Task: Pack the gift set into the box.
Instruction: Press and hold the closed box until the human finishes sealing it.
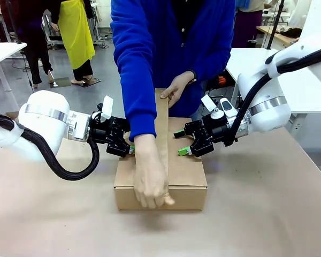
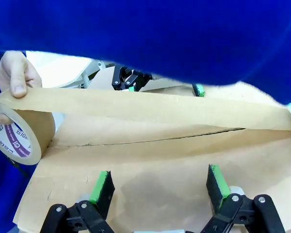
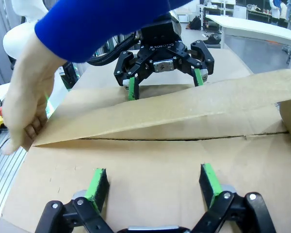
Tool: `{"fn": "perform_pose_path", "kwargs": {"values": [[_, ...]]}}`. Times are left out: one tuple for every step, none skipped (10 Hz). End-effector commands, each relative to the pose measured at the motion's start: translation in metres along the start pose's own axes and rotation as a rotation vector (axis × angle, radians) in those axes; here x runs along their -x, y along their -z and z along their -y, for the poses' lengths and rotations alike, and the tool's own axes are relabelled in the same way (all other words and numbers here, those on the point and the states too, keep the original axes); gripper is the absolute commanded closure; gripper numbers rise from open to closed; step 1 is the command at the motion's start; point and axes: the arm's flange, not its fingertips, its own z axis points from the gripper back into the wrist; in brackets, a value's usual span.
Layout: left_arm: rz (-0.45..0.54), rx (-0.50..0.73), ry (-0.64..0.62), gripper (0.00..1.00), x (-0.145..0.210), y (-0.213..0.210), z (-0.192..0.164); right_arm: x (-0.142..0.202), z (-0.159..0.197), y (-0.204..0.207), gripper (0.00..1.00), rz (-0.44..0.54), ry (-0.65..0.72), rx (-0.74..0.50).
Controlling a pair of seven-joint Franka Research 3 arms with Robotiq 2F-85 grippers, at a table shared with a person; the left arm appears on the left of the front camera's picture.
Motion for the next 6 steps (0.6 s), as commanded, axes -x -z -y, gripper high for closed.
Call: {"fn": "perform_pose_path", "kwargs": {"values": [[0.006,0.004,0.017,0.0,0.0001,-0.0002,0.0013,0.0015,-0.0001,-0.0005,0.0,0.004,-0.015,0.0],[0.006,0.004,0.017,0.0,0.0001,-0.0002,0.0013,0.0015,-0.0001,-0.0005,0.0,0.004,-0.015,0.0],[0.006,0.004,0.017,0.0,0.0001,-0.0002,0.0013,0.0015,-0.0001,-0.0005,0.0,0.004,-0.015,0.0],[0.006,0.004,0.017,0.0,0.0001,-0.0002,0.0013,0.0015,-0.0001,-0.0005,0.0,0.004,-0.015,0.0],[0.006,0.004,0.017,0.0,0.0001,-0.0002,0.0013,0.0015,-0.0001,-0.0005,0.0,0.004,-0.015,0.0],[0.006,0.004,0.017,0.0,0.0001,-0.0002,0.0013,0.0015,-0.0001,-0.0005,0.0,0.004,-0.015,0.0]]}}
